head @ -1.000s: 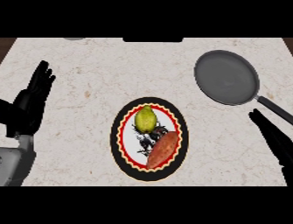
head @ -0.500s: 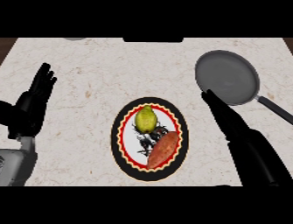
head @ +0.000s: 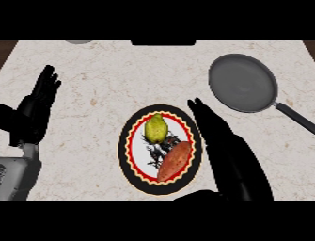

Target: Pick the sweet potato from the plate and place it in the pan

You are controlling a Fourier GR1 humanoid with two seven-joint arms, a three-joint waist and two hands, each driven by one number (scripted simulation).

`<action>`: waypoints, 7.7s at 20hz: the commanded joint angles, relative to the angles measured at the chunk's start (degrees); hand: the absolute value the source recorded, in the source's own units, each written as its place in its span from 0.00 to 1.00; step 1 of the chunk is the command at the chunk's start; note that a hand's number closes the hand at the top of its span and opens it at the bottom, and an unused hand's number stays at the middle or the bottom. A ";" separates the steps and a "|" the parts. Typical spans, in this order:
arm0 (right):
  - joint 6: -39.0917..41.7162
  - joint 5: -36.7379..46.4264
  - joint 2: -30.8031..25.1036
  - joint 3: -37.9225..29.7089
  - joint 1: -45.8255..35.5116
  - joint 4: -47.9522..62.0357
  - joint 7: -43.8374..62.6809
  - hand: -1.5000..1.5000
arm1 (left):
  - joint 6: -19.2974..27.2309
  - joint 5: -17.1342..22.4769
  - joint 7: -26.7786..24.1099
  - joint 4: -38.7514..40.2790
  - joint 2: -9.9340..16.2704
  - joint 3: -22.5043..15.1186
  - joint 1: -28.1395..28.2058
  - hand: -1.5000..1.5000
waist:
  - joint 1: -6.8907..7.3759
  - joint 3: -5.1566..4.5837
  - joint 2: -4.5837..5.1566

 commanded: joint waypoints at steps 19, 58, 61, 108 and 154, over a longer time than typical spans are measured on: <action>8.10 4.04 8.29 -2.99 4.93 14.07 -4.95 0.00 | -2.91 -3.00 -0.47 1.72 -2.83 3.92 -1.19 0.50 | -0.12 0.03 0.05; 9.31 5.45 11.23 -3.86 -0.16 44.58 -14.73 1.00 | -8.54 -4.86 2.05 0.12 -4.06 8.28 -0.84 0.50 | 0.04 0.04 0.09; 9.66 5.18 11.22 -0.26 -3.26 44.82 -16.19 1.00 | -6.56 -6.28 3.23 -6.32 -6.24 5.72 3.42 0.50 | 0.47 0.05 0.02; -41.48 19.81 -3.30 -22.95 -36.01 74.93 -9.51 1.00 | -5.89 -8.43 2.94 -1.97 -7.29 6.78 -1.15 0.50 | 0.28 0.07 0.33; -30.84 -27.00 3.49 -58.76 -8.96 73.50 -85.54 0.00 | -8.13 -6.98 -0.80 0.44 -5.71 10.20 1.96 0.50 | -2.31 -0.10 -0.82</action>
